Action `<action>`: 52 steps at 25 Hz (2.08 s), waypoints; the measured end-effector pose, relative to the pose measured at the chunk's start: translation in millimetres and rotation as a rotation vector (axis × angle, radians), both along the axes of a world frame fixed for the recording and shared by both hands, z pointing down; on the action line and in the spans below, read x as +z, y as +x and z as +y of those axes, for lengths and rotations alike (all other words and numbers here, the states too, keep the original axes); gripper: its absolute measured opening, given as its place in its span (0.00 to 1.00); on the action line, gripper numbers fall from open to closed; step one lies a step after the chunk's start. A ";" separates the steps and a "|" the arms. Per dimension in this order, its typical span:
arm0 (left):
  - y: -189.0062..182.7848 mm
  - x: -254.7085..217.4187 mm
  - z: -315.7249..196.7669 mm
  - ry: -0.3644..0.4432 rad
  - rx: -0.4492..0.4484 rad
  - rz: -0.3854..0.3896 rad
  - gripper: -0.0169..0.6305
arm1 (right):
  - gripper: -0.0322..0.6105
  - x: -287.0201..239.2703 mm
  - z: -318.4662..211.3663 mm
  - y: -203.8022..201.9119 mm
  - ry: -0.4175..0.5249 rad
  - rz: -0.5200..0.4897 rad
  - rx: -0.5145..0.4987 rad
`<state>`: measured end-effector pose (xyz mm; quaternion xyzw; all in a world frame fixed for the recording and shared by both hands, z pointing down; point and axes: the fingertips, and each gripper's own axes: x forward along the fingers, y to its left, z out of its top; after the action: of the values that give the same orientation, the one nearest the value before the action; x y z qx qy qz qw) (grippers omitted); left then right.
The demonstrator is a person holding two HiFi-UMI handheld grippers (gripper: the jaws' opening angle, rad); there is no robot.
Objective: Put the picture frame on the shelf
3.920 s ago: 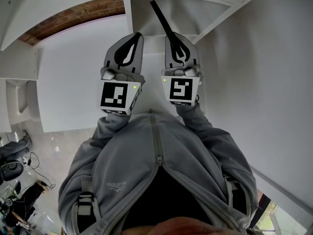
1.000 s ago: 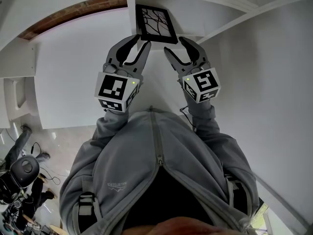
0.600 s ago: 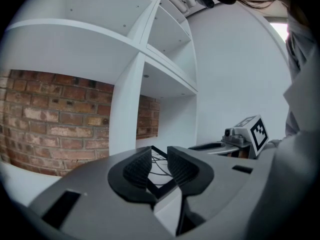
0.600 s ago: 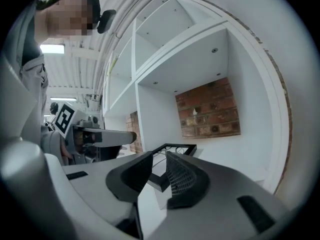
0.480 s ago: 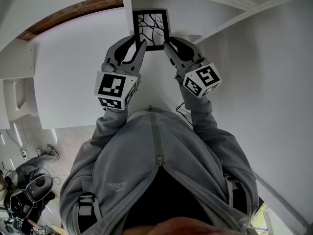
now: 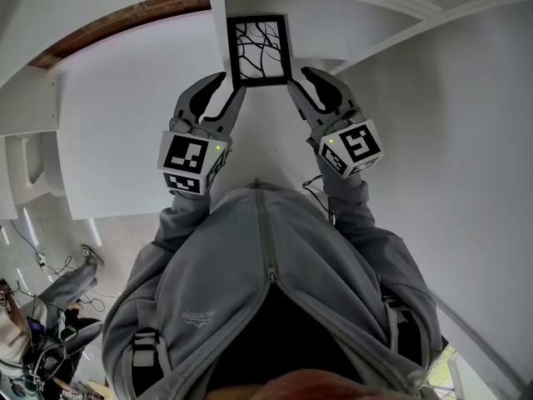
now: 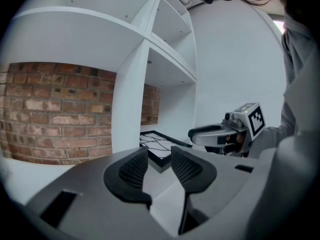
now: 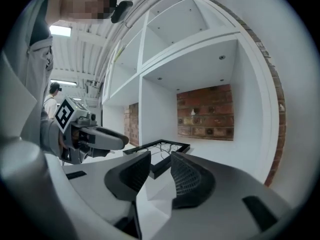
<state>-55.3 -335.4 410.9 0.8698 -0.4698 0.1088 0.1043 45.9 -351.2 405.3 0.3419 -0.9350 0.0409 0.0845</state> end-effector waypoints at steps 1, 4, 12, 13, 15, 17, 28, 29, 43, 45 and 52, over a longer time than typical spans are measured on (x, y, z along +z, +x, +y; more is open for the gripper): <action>0.4 5.1 2.0 -0.011 0.003 -0.004 0.26 | 0.24 4.2 1.3 2.5 -0.007 0.014 -0.001; 0.5 17.2 5.3 -0.025 -0.001 -0.031 0.26 | 0.24 17.3 4.6 7.0 -0.030 0.039 0.002; 4.7 27.3 2.7 -0.007 -0.023 -0.087 0.21 | 0.24 38.2 4.1 3.4 -0.031 0.065 -0.009; 5.1 26.9 2.9 0.000 -0.028 -0.094 0.19 | 0.24 38.3 4.6 2.9 -0.025 0.065 -0.012; 5.4 26.1 3.9 0.008 -0.029 -0.098 0.16 | 0.22 37.2 6.6 1.5 -0.015 0.069 -0.015; 4.9 27.4 3.8 0.006 -0.025 -0.093 0.16 | 0.19 37.6 7.7 -0.8 -0.015 0.073 -0.012; 4.5 33.3 1.4 0.033 -0.052 -0.106 0.15 | 0.16 43.1 6.1 -4.2 -0.010 0.058 0.016; 4.5 33.0 1.5 0.039 -0.059 -0.113 0.14 | 0.16 43.0 6.1 -4.2 -0.009 0.058 0.020; -2.3 35.8 1.0 0.061 -0.130 -0.129 0.13 | 0.16 45.7 -7.8 -7.1 -0.010 0.052 0.109; -2.1 35.5 3.2 0.061 -0.129 -0.127 0.13 | 0.16 45.8 -6.8 -7.0 -0.005 0.063 0.127; -1.4 36.1 13.7 0.041 -0.122 -0.123 0.13 | 0.16 43.9 0.2 -6.1 0.013 0.105 0.210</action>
<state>-56.7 -321.7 447.0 0.8333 -0.5293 0.1457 0.0639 39.9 -350.9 449.2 0.4404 -0.8885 0.0256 0.1266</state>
